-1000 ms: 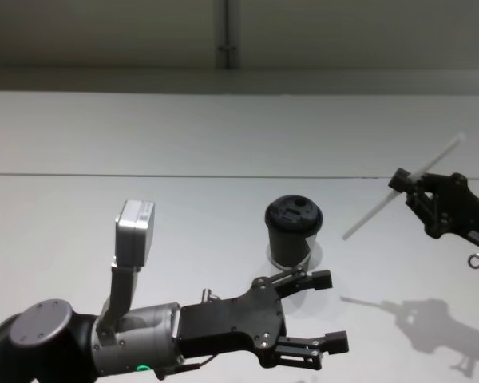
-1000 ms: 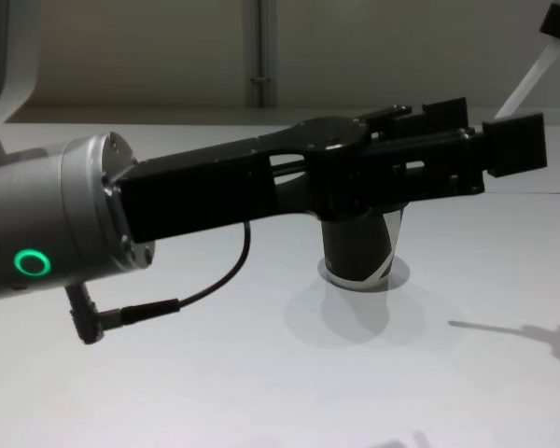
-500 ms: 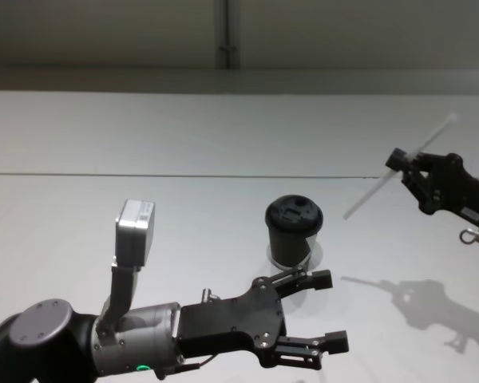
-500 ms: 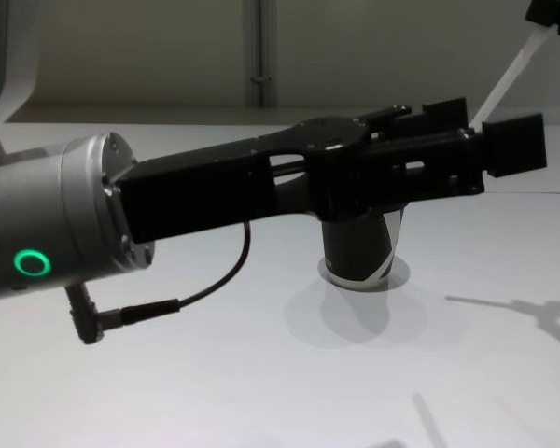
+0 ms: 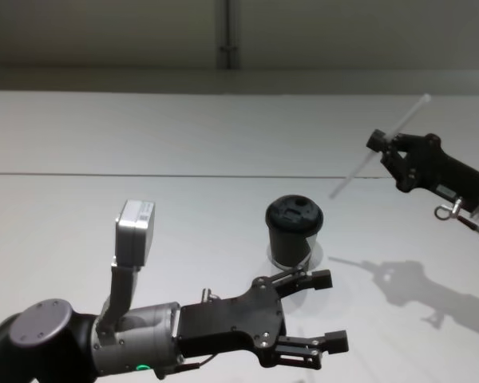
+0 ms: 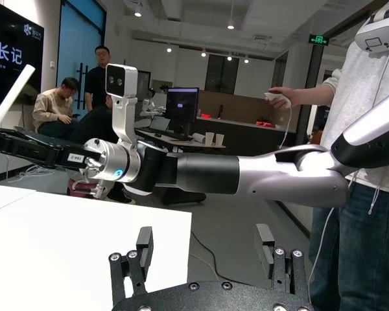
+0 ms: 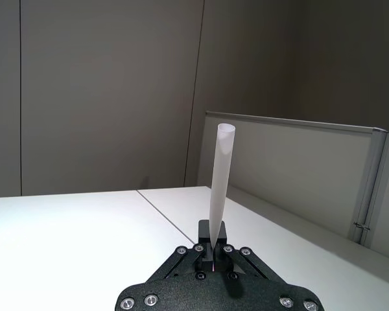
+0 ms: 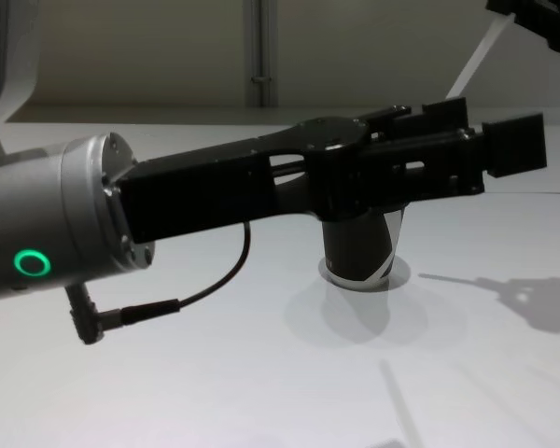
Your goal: Pick up the straw with one hand, pass it to the other hand, and insert it into the cup.
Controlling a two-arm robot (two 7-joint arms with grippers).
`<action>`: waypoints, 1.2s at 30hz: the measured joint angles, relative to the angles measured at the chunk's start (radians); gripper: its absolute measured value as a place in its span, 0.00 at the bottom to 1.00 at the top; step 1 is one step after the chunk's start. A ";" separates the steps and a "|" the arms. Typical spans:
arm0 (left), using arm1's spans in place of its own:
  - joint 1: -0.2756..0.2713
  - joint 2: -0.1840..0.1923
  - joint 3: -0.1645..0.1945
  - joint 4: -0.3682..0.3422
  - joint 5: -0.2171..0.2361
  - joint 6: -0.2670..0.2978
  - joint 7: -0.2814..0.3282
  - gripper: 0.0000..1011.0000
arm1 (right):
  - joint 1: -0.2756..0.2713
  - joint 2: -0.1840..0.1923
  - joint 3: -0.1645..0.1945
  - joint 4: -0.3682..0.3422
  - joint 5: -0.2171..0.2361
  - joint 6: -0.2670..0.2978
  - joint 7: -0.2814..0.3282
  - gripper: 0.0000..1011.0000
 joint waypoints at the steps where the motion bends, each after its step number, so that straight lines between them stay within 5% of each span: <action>1: 0.000 0.000 0.000 0.000 0.000 0.000 0.000 0.99 | 0.011 -0.009 -0.003 0.013 -0.009 -0.002 0.000 0.01; 36: 0.000 0.000 0.000 0.000 0.000 0.000 0.000 0.99 | 0.165 -0.151 -0.049 0.235 -0.155 0.000 -0.036 0.01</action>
